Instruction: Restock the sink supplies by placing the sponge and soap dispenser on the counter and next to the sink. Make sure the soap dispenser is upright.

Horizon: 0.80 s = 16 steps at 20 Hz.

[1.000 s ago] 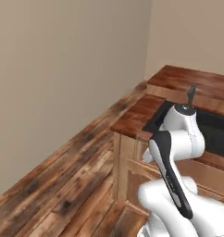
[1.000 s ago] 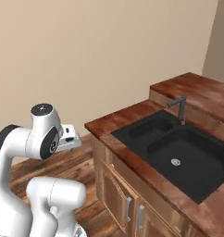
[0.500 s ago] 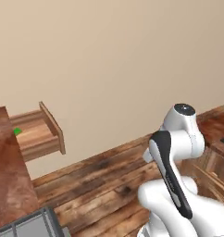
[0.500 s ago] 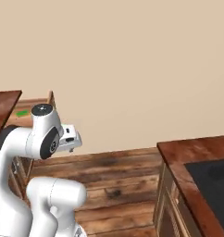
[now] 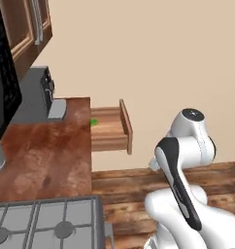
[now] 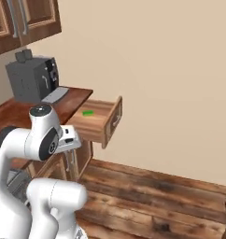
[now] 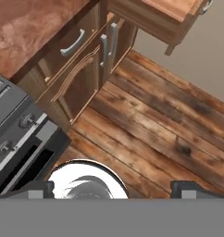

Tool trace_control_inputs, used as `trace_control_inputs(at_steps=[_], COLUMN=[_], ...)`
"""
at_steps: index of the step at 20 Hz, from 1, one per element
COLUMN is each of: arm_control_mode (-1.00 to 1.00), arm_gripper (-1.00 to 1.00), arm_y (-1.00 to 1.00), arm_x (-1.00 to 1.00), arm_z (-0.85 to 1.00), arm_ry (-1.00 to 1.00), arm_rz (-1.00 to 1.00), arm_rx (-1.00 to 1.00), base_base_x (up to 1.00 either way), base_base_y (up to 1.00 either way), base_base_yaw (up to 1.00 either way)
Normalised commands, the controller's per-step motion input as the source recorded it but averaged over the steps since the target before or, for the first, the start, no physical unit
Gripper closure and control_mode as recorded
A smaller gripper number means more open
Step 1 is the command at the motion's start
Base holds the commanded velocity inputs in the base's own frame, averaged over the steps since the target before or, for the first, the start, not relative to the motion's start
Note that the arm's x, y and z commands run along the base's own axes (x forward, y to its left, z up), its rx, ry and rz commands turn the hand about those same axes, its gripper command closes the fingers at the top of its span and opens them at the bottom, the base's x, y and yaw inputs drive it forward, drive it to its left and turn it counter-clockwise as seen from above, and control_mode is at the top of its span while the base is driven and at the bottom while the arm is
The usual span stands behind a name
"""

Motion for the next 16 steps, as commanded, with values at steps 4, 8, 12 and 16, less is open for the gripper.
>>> trace_control_inputs(at_steps=[4, 8, 12, 16], arm_control_mode=[1.0, 1.0, 1.0, 1.0], arm_gripper=[-1.0, -1.0, -1.0, -1.0], arm_y=[0.0, 0.0, 0.0, 0.0], arm_x=[0.0, 0.0, 0.0, 0.0], arm_z=[0.0, 0.0, 0.0, 0.0], arm_ry=[0.0, 0.0, 0.0, 0.0], arm_rz=[0.0, 0.0, 0.0, 0.0], arm_rx=[0.0, 0.0, 0.0, 0.0], base_base_x=[0.85, 0.63, 0.28, 0.28], base_base_y=[-0.32, -0.34, -0.13, -0.21], base_base_yaw=[0.47, 0.4, 0.37, 0.36])
